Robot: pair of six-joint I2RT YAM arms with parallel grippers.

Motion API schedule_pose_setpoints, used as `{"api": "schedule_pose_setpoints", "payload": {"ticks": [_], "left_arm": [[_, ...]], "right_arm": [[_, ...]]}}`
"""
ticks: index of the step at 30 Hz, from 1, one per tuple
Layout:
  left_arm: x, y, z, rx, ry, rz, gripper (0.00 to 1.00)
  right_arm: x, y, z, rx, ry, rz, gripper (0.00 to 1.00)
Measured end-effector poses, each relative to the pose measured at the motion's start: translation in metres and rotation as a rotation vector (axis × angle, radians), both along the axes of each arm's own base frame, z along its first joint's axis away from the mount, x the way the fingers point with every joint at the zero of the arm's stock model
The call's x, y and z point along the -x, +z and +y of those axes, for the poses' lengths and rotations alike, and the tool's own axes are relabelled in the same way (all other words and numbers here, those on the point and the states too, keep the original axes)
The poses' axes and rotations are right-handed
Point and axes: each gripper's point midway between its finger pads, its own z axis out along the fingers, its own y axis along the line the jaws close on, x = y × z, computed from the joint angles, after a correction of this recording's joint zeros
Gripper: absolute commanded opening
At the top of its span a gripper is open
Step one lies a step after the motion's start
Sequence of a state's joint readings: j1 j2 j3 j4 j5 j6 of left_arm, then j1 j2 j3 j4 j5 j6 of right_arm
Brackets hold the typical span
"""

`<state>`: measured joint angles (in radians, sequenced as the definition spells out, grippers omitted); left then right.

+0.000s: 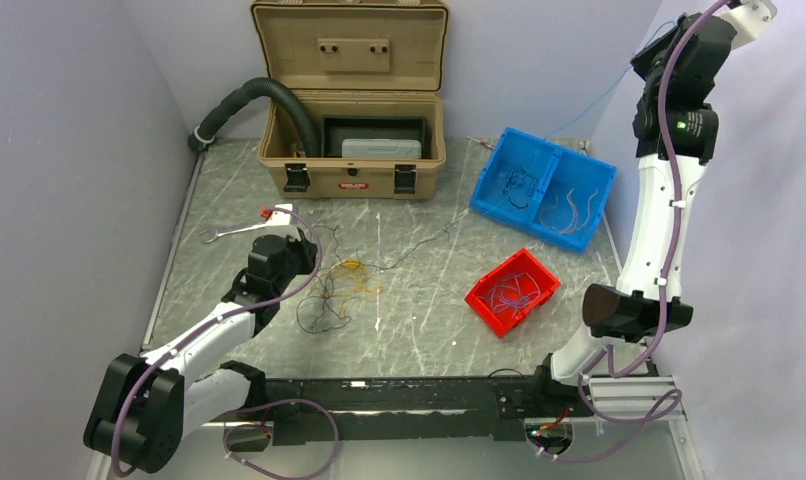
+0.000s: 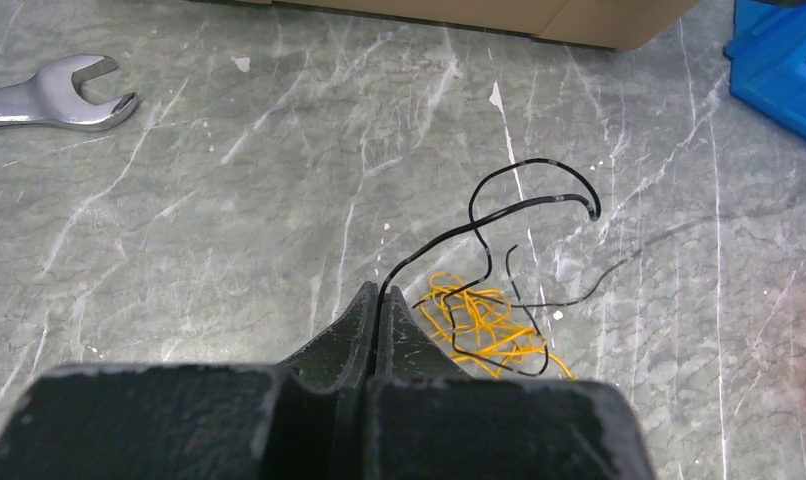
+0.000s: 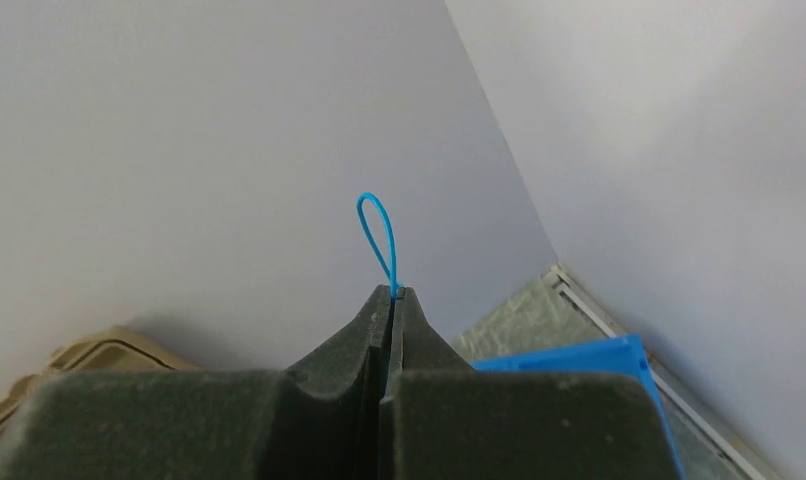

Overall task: Untangle the cables
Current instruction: Untie the cable.

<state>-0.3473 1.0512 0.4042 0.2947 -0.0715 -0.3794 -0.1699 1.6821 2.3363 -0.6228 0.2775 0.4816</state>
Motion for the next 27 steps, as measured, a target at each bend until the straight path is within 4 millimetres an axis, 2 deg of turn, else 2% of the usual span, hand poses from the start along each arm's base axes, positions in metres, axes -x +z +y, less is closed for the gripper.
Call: {"api": "schedule_pose_setpoints", "payload": {"ticks": [2, 4, 7, 9, 11, 13, 15, 17, 19, 22, 27], "left_arm": [[0.000, 0.000, 0.000, 0.000, -0.001, 0.001, 0.00], [0.000, -0.001, -0.001, 0.001, -0.007, 0.004, 0.00], [-0.001, -0.006, -0.005, 0.002, -0.024, 0.020, 0.00], [-0.001, -0.008, -0.008, 0.005, -0.039, 0.029, 0.00], [0.000, -0.007, -0.011, 0.011, -0.054, 0.029, 0.00], [0.000, -0.006, -0.013, 0.018, -0.066, 0.025, 0.00], [0.000, -0.005, -0.015, 0.023, -0.078, 0.022, 0.00], [0.001, -0.005, -0.016, 0.025, -0.084, 0.023, 0.00], [0.001, -0.005, -0.017, 0.027, -0.089, 0.024, 0.00], [0.002, -0.005, -0.018, 0.029, -0.094, 0.025, 0.00], [0.002, -0.005, -0.019, 0.030, -0.099, 0.025, 0.00]], "right_arm": [[-0.002, -0.015, -0.001, -0.012, 0.008, 0.036, 0.00], [0.007, -0.028, 0.004, -0.026, 0.026, 0.063, 0.00], [0.041, -0.056, 0.021, -0.058, 0.077, 0.112, 0.00], [0.069, -0.064, 0.030, -0.069, 0.098, 0.109, 0.00], [0.096, -0.062, 0.040, -0.076, 0.123, 0.083, 0.00], [0.119, -0.051, 0.050, -0.071, 0.160, 0.038, 0.00], [0.133, -0.047, 0.060, -0.069, 0.202, 0.015, 0.00], [0.147, -0.051, 0.071, -0.073, 0.244, 0.015, 0.00], [0.159, -0.069, 0.078, -0.092, 0.273, 0.049, 0.00], [0.172, -0.108, 0.085, -0.144, 0.288, 0.139, 0.00], [0.187, -0.192, 0.091, -0.263, 0.275, 0.357, 0.00]]}}
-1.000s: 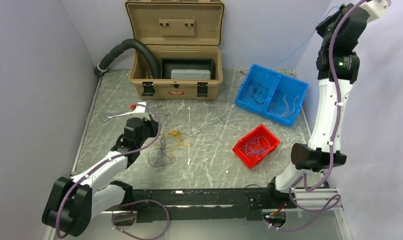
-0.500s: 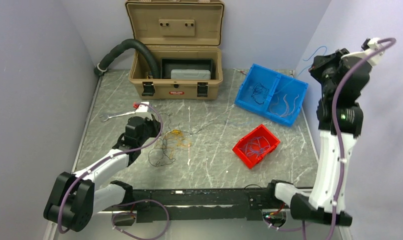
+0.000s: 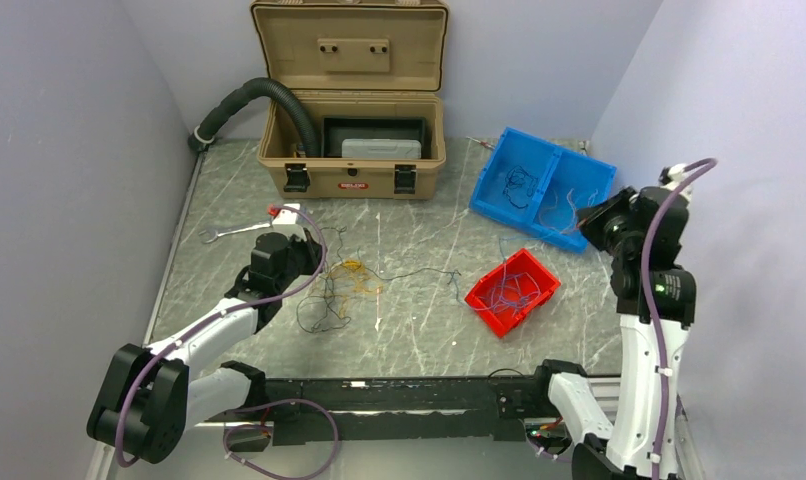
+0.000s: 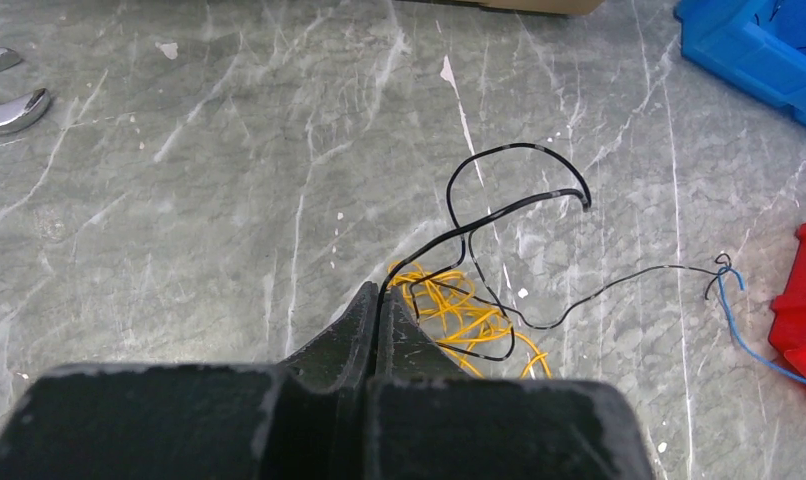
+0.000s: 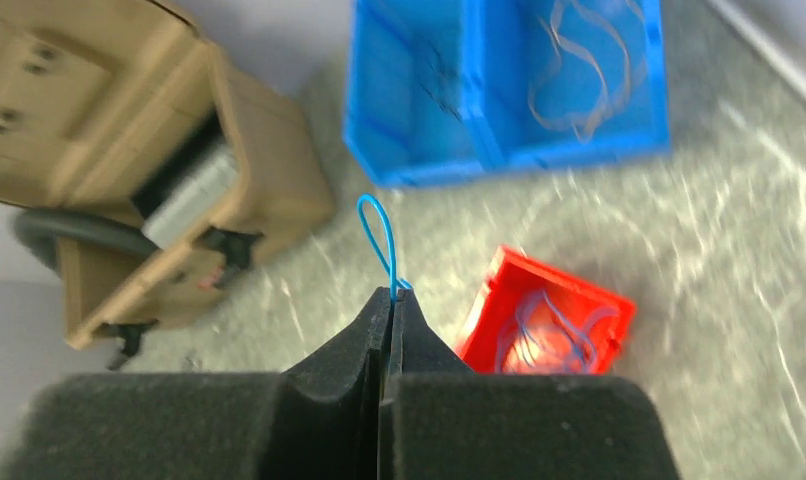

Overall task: Untangle the cables
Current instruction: Untie the cable.

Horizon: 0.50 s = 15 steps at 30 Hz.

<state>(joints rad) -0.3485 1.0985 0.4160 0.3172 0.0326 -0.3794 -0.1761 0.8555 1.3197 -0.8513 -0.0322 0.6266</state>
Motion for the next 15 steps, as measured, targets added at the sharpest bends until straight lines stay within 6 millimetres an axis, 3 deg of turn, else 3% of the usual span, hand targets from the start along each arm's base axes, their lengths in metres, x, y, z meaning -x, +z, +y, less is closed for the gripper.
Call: {"api": "schedule_pose_setpoints", "payload": {"ticks": [7, 9, 15], "left_arm": [[-0.002, 0.006, -0.003, 0.006, -0.008, -0.012, 0.00], [-0.002, 0.007, -0.004, 0.007, -0.009, -0.014, 0.00], [-0.002, 0.007, -0.004, 0.006, -0.010, -0.013, 0.00]], "right_arm": [[0.017, -0.121, 0.004, -0.087, -0.021, 0.296, 0.00], [0.020, -0.146, 0.005, -0.103, -0.027, 0.351, 0.00], [0.013, -0.190, 0.007, -0.131, -0.035, 0.430, 0.00]]}}
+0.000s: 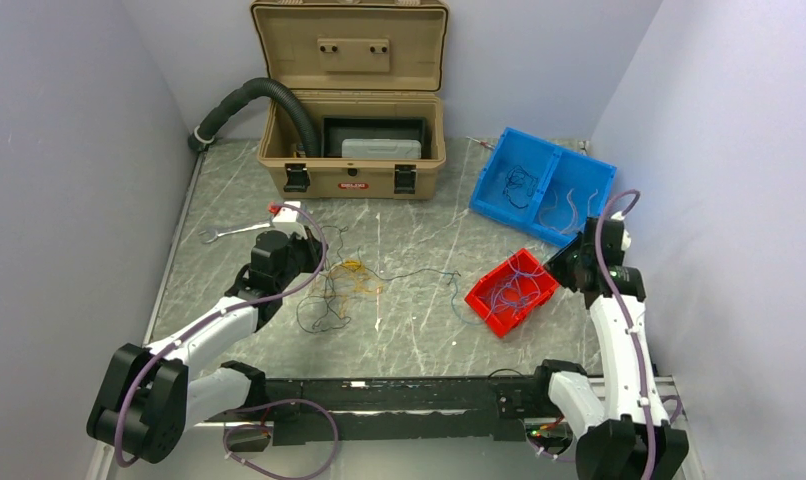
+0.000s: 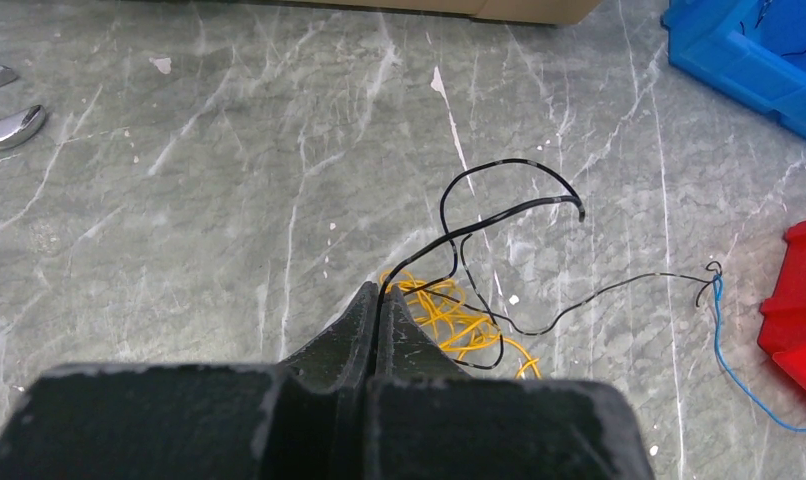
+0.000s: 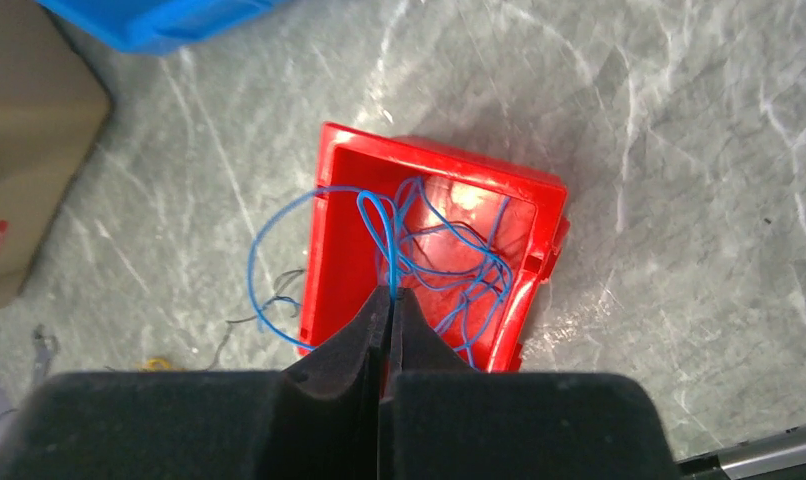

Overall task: Untangle the cables
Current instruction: Untie the cable.

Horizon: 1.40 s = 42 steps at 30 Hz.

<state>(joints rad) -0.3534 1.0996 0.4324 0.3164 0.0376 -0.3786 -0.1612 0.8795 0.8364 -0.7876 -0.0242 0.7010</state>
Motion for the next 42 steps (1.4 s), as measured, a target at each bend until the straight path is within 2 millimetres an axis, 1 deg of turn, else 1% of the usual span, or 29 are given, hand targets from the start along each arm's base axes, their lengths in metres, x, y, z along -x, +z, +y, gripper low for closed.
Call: {"api": "schedule_pose_setpoints", "payload": {"ticks": [3, 7, 8, 10, 12, 14, 16, 18, 20, 22, 23, 25, 27, 29, 31, 34, 37, 39, 42], "left_arm": [[0.000, -0.001, 0.000, -0.001, 0.000, 0.004, 0.00], [0.000, -0.003, -0.001, -0.003, -0.002, 0.008, 0.00], [0.000, -0.003, 0.000, -0.004, -0.001, 0.010, 0.00], [0.000, -0.004, -0.001, -0.005, -0.002, 0.011, 0.00], [0.000, -0.004, -0.001, -0.005, -0.002, 0.011, 0.00], [0.000, -0.004, -0.001, -0.005, -0.002, 0.011, 0.00], [0.000, -0.003, -0.001, -0.005, -0.002, 0.010, 0.00], [-0.001, -0.002, -0.001, -0.004, -0.002, 0.008, 0.00], [-0.001, -0.001, -0.001, -0.004, -0.003, 0.007, 0.00], [0.000, -0.001, -0.002, -0.004, -0.004, 0.008, 0.00], [0.000, -0.002, -0.002, -0.004, -0.005, 0.009, 0.00], [0.000, -0.002, -0.002, -0.005, -0.005, 0.009, 0.00], [0.000, -0.002, -0.002, -0.006, -0.006, 0.008, 0.00], [-0.001, -0.001, -0.002, -0.007, -0.008, 0.007, 0.00], [-0.001, 0.000, -0.003, -0.010, -0.013, 0.006, 0.02], [-0.002, -0.001, -0.006, -0.016, -0.031, 0.011, 0.03], [-0.001, -0.002, -0.009, -0.022, -0.042, 0.019, 0.02], [0.000, -0.003, -0.010, -0.025, -0.051, 0.024, 0.01], [0.001, -0.003, -0.014, -0.024, -0.068, 0.027, 0.00]], "right_arm": [[0.002, -0.027, 0.006, 0.001, 0.009, 0.050, 0.00], [0.004, -0.054, 0.019, 0.031, 0.034, 0.119, 0.00], [0.004, -0.059, 0.023, 0.042, 0.044, 0.134, 0.07], [0.002, -0.068, 0.031, 0.055, 0.069, 0.155, 0.28], [-0.001, -0.072, 0.034, 0.063, 0.079, 0.164, 0.42], [-0.002, -0.073, 0.034, 0.076, 0.087, 0.167, 0.59], [-0.002, -0.069, 0.033, 0.104, 0.096, 0.155, 0.71], [-0.003, -0.057, 0.036, 0.139, 0.130, 0.123, 0.72], [-0.006, -0.039, 0.041, 0.166, 0.175, 0.076, 0.72], [-0.010, -0.021, 0.052, 0.177, 0.243, 0.030, 0.70], [-0.011, -0.015, 0.057, 0.179, 0.277, 0.015, 0.69], [-0.011, -0.007, 0.078, 0.189, 0.393, -0.005, 0.69], [-0.005, -0.005, 0.111, 0.205, 0.563, -0.012, 0.69], [0.006, -0.006, 0.144, 0.231, 0.738, -0.009, 0.67], [0.015, -0.010, 0.173, 0.245, 0.887, 0.002, 0.63], [0.019, -0.022, 0.203, 0.273, 1.027, 0.048, 0.60], [0.017, -0.040, 0.219, 0.302, 1.090, 0.110, 0.60], [0.016, -0.057, 0.221, 0.318, 1.104, 0.166, 0.60], [0.017, -0.074, 0.220, 0.331, 1.111, 0.225, 0.59]]}}
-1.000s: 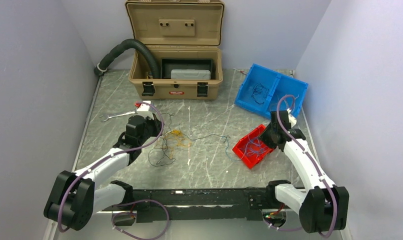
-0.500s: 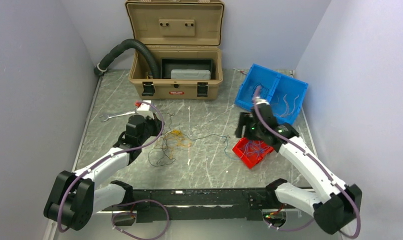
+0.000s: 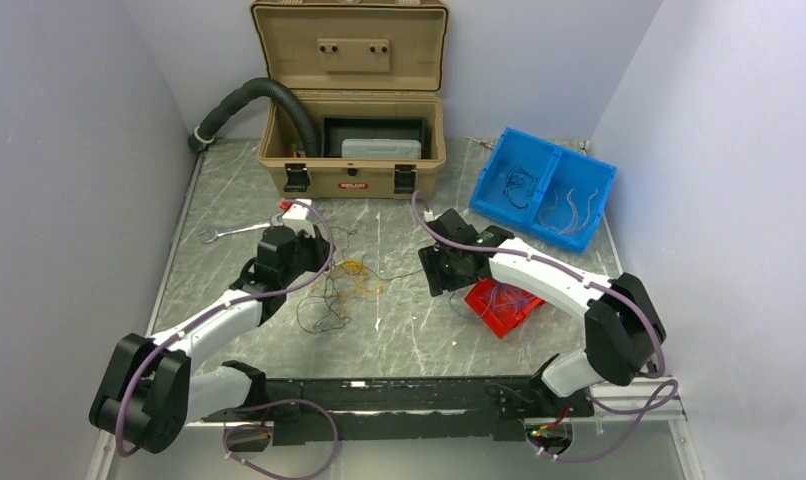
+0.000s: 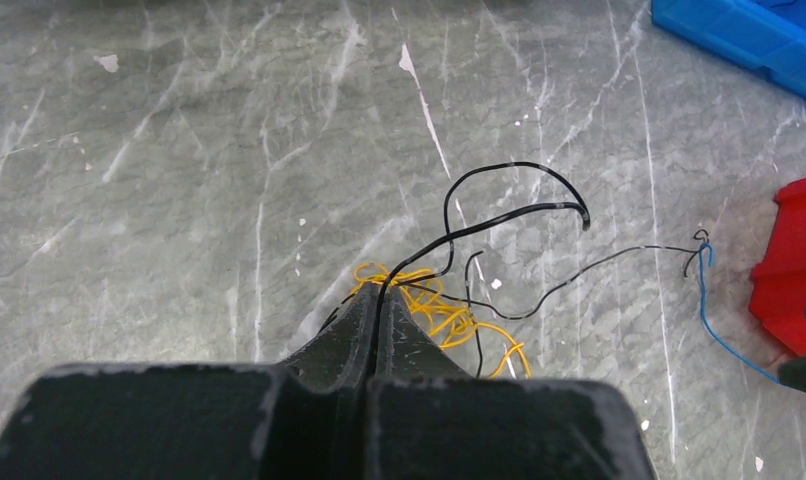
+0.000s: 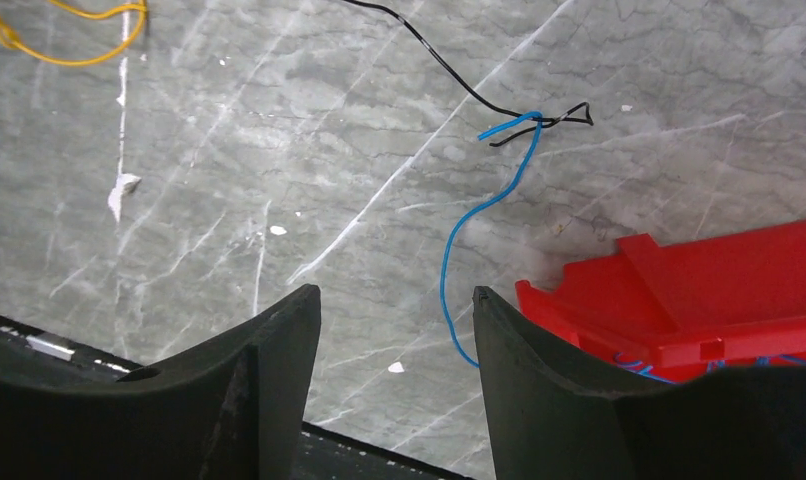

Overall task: Untangle the cables
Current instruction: Untie the cable.

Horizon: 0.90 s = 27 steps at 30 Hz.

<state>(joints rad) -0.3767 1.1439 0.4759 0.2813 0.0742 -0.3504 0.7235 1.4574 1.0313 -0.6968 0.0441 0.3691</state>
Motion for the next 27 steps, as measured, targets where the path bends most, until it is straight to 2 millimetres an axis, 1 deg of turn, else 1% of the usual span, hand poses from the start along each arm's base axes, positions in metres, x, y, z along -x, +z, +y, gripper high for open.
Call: {"api": "schedule_pose_setpoints", "payload": {"ticks": [6, 15, 20, 23, 26, 27], "left_arm": [[0.000, 0.003, -0.007, -0.010, -0.032, -0.005, 0.00], [0.001, -0.003, -0.012, -0.023, -0.050, 0.012, 0.00], [0.001, -0.003, -0.012, -0.024, -0.051, 0.014, 0.00], [0.001, -0.004, -0.012, -0.025, -0.052, 0.015, 0.00], [0.001, -0.004, -0.012, -0.028, -0.054, 0.015, 0.00], [0.001, -0.004, -0.012, -0.028, -0.054, 0.015, 0.00]], "right_arm": [[0.000, -0.018, -0.003, 0.028, -0.007, 0.014, 0.59], [0.006, -0.048, -0.019, 0.065, -0.039, 0.042, 0.59], [0.012, -0.066, -0.023, 0.076, -0.047, 0.069, 0.58], [0.014, -0.074, -0.025, 0.087, -0.045, 0.087, 0.46], [0.013, -0.074, -0.024, 0.083, -0.044, 0.081, 0.27], [0.013, -0.074, -0.024, 0.082, -0.044, 0.081, 0.18]]}}
